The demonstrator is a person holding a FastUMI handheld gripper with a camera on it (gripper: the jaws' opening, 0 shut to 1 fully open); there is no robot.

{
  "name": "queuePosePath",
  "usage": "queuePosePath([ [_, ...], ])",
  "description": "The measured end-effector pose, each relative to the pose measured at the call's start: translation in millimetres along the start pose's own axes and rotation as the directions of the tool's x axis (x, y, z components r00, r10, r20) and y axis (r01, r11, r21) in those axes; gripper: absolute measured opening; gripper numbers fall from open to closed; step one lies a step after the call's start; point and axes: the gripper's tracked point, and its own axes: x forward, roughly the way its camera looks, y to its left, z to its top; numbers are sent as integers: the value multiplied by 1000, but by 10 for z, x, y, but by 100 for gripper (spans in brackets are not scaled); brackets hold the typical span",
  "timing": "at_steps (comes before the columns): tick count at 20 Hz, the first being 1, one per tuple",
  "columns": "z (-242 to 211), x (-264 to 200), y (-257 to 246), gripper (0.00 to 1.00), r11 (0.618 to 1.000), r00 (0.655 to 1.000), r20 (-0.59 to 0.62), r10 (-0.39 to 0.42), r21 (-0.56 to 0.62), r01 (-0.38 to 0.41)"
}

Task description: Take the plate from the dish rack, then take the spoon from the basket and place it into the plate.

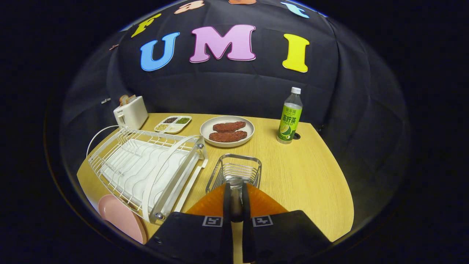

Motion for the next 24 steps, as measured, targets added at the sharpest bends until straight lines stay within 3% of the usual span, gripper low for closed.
queuePosePath([
  [11,621,-377,-115,11,1000,999,35,-24,-7,24],
  [15,955,-707,22,11,1000,997,71,-11,2,11],
  [19,1244,-1200,397,11,998,993,96,64,4,-65],
  [24,1150,-1727,1287,11,967,965,71,251,14,-253],
])
